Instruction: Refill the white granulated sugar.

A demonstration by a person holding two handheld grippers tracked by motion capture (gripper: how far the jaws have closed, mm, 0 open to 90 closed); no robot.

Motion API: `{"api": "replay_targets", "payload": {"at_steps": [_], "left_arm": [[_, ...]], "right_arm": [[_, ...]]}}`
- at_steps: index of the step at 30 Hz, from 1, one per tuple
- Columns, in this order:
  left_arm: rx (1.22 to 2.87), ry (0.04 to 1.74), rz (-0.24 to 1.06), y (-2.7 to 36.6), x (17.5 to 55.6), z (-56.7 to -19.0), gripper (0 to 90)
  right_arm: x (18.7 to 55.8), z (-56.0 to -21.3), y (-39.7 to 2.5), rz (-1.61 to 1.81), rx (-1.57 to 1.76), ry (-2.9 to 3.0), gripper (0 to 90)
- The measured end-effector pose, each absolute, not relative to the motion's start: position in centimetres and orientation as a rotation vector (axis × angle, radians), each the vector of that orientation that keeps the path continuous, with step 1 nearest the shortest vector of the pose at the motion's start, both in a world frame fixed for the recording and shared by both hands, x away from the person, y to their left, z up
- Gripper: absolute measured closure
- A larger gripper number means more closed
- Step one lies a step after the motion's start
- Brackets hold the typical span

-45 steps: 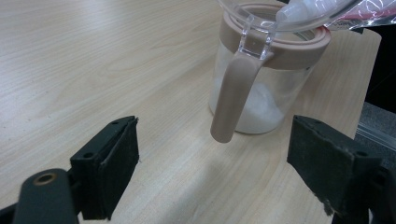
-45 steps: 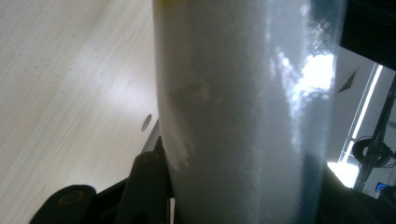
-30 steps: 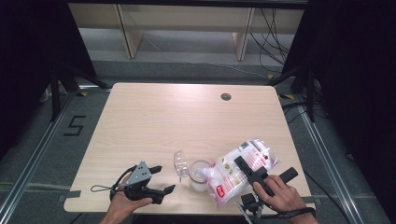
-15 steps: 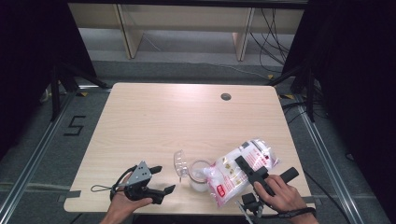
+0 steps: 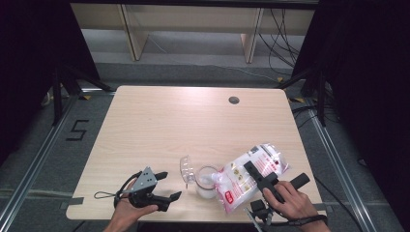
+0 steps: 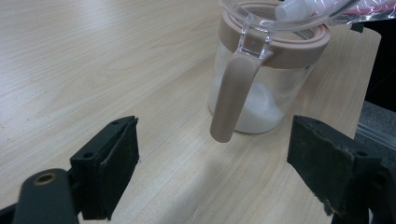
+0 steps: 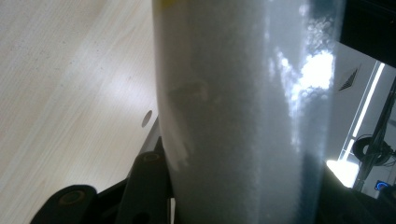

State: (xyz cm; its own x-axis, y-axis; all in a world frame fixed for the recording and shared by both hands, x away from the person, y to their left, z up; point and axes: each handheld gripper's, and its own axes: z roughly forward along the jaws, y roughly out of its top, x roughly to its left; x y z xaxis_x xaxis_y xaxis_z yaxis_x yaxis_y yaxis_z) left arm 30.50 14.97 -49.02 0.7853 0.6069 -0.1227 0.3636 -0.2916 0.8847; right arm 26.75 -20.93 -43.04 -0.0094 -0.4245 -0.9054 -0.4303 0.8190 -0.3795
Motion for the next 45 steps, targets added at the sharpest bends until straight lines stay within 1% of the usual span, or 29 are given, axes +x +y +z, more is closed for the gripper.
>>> {"api": "replay_targets", "payload": {"at_steps": [28, 29, 30, 31, 32, 34, 35, 38, 39, 40, 41, 45], "left_arm": [[1.907, 0.746, 0.284, 14.9, 30.5, -49.0, 16.1], [1.913, 0.743, 0.286, 15.0, 30.5, -49.0, 16.1], [1.916, 0.741, 0.287, 15.0, 30.5, -49.0, 16.1], [1.907, 0.746, 0.284, 14.9, 30.5, -49.0, 16.1], [1.915, 0.742, 0.287, 15.0, 30.5, -49.0, 16.1], [1.915, 0.742, 0.287, 15.0, 30.5, -49.0, 16.1], [1.907, 0.747, 0.285, 14.9, 30.5, -49.0, 16.1], [1.912, 0.743, 0.286, 15.0, 30.5, -49.0, 16.1], [1.908, 0.745, 0.285, 14.9, 30.5, -49.0, 16.1], [1.912, 0.744, 0.286, 15.0, 30.5, -49.0, 16.1], [1.915, 0.741, 0.287, 15.0, 30.5, -49.0, 16.1], [1.915, 0.742, 0.287, 15.0, 30.5, -49.0, 16.1]], "right_arm": [[26.7, -42.7, -20.8, -0.031, -0.726, 1.606, 64.9], [27.3, -41.8, -19.6, -0.087, -0.987, 1.531, 64.9], [26.8, -42.8, -20.8, -0.027, -0.724, 1.607, 64.9], [26.8, -42.8, -20.8, -0.026, -0.723, 1.607, 64.9], [27.3, -41.8, -19.8, -0.079, -0.968, 1.533, 64.9], [27.3, -41.8, -19.7, -0.076, -0.983, 1.528, 64.9], [26.8, -42.8, -20.9, -0.018, -0.722, 1.602, 64.9], [26.8, -42.8, -20.9, -0.018, -0.725, 1.604, 65.0], [27.4, -41.9, -19.8, -0.072, -0.966, 1.543, 64.9], [27.4, -41.9, -19.8, -0.068, -0.959, 1.545, 65.0], [26.7, -43.0, -20.9, -0.007, -0.698, 1.621, 65.0], [26.7, -43.0, -20.9, -0.003, -0.69, 1.623, 65.0]]}}
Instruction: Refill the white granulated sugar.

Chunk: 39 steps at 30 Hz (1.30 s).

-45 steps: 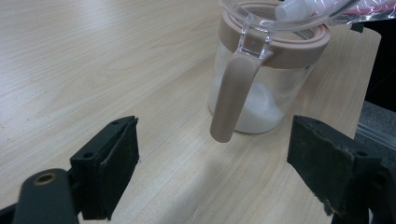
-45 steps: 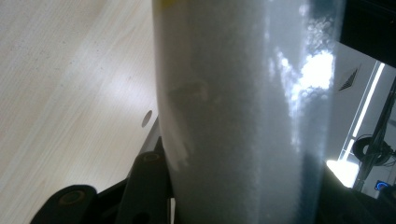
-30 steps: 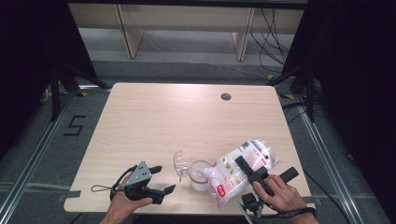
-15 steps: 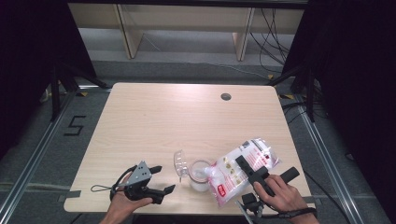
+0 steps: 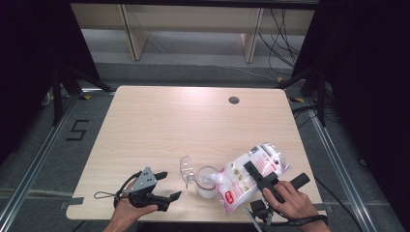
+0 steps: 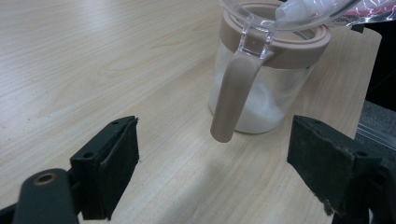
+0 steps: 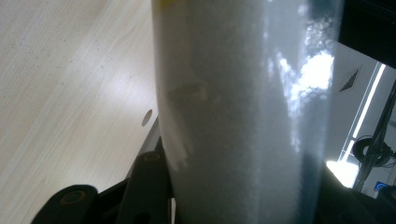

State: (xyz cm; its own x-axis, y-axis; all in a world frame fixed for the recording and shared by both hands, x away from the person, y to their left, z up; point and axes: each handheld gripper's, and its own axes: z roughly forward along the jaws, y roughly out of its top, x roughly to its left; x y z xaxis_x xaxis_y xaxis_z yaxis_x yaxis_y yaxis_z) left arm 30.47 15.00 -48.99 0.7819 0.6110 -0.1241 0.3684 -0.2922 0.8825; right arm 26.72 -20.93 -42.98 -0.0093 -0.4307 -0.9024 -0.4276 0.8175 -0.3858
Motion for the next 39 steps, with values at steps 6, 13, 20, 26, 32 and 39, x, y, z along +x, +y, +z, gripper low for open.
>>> {"api": "replay_targets", "payload": {"at_steps": [6, 13, 20, 26, 32, 39], "left_arm": [[1.914, 0.742, 0.286, 15.01, 30.47, -48.99, 16.1], [1.915, 0.742, 0.287, 15.01, 30.47, -48.99, 16.1], [1.911, 0.735, 0.288, 15.03, 30.51, -48.98, 16.1], [1.917, 0.735, 0.285, 15.04, 30.53, -48.96, 16.1], [1.913, 0.736, 0.29, 15.05, 30.5, -48.95, 16.1], [1.91, 0.736, 0.289, 15.03, 30.53, -48.99, 16.1]], "right_arm": [[26.8, -42.76, -20.89, -0.02, -0.721, 1.61, 65.1], [26.77, -42.79, -20.9, -0.015, -0.716, 1.613, 65.2], [26.77, -42.76, -20.92, -0.012, -0.716, 1.607, 65.3], [26.79, -42.74, -20.96, -0.013, -0.717, 1.609, 65.5], [26.73, -42.75, -20.92, -0.005, -0.716, 1.607, 65.8], [26.68, -42.98, -20.94, 0.01, -0.698, 1.617, 66.3]]}}
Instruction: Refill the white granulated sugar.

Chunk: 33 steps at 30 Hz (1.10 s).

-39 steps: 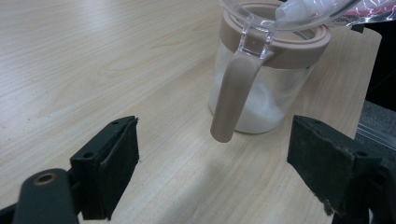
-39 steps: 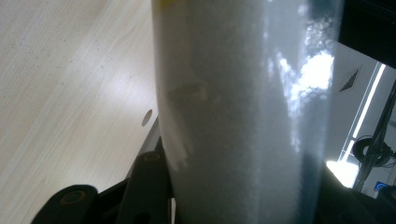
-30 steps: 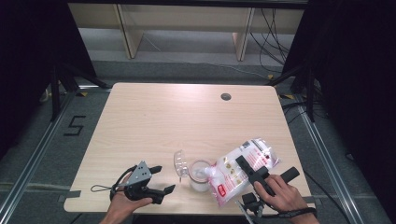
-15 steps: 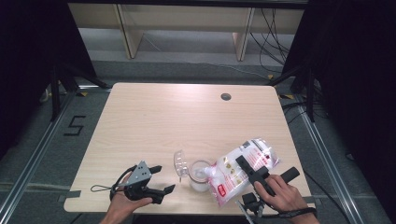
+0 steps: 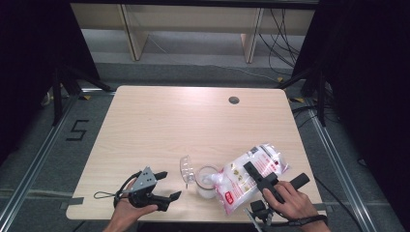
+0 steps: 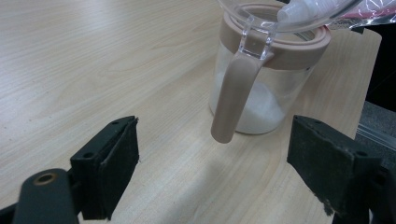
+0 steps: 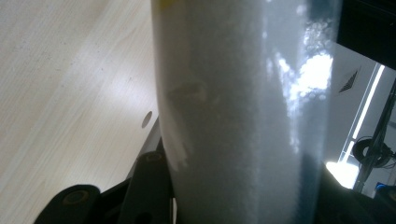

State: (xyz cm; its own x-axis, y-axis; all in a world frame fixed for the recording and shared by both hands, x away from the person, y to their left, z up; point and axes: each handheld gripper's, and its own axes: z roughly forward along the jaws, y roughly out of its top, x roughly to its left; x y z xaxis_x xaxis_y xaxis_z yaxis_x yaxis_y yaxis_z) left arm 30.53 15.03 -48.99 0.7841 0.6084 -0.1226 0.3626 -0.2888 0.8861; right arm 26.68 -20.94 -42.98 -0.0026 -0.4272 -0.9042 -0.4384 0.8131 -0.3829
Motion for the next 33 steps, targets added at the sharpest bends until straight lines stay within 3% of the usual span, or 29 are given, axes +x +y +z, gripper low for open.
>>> {"api": "replay_targets", "payload": {"at_steps": [33], "left_arm": [[1.922, 0.709, 0.302, 15.13, 30.64, -48.93, 16.1]], "right_arm": [[26.83, -42.99, -21.17, 0.025, -0.681, 1.63, 67.8]]}}
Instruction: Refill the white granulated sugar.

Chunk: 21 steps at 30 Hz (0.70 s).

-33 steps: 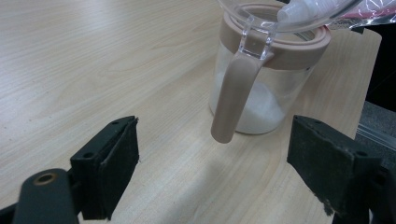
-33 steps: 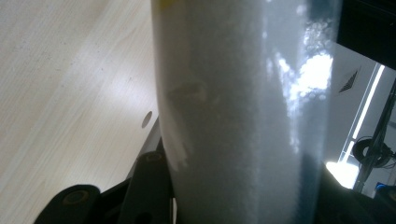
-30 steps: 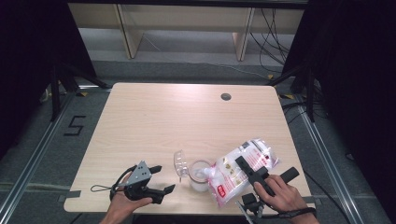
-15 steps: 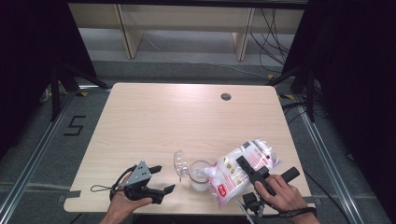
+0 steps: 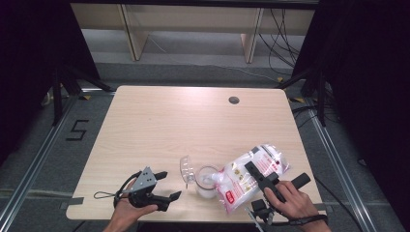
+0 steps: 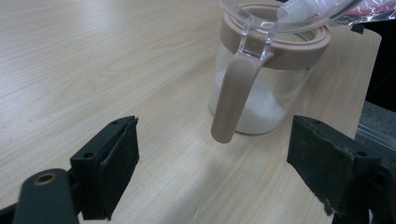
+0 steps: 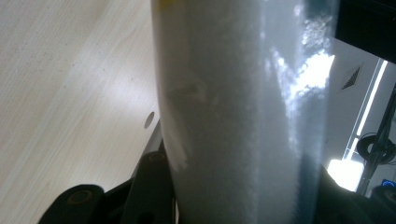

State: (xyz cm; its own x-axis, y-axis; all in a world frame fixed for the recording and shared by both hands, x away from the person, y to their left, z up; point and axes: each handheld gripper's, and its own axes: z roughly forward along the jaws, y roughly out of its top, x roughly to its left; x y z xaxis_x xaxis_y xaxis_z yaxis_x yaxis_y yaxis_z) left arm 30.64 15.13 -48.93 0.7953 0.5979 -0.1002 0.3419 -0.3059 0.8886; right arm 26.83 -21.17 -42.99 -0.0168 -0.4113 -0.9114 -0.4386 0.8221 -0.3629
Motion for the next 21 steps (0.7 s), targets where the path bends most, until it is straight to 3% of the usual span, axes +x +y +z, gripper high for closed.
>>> {"api": "replay_targets", "payload": {"at_steps": [21], "left_arm": [[1.923, 0.712, 0.304, 15.13, 30.61, -48.91, 16.1]], "right_arm": [[26.83, -42.96, -21.15, 0.027, -0.684, 1.631, 68.1]]}}
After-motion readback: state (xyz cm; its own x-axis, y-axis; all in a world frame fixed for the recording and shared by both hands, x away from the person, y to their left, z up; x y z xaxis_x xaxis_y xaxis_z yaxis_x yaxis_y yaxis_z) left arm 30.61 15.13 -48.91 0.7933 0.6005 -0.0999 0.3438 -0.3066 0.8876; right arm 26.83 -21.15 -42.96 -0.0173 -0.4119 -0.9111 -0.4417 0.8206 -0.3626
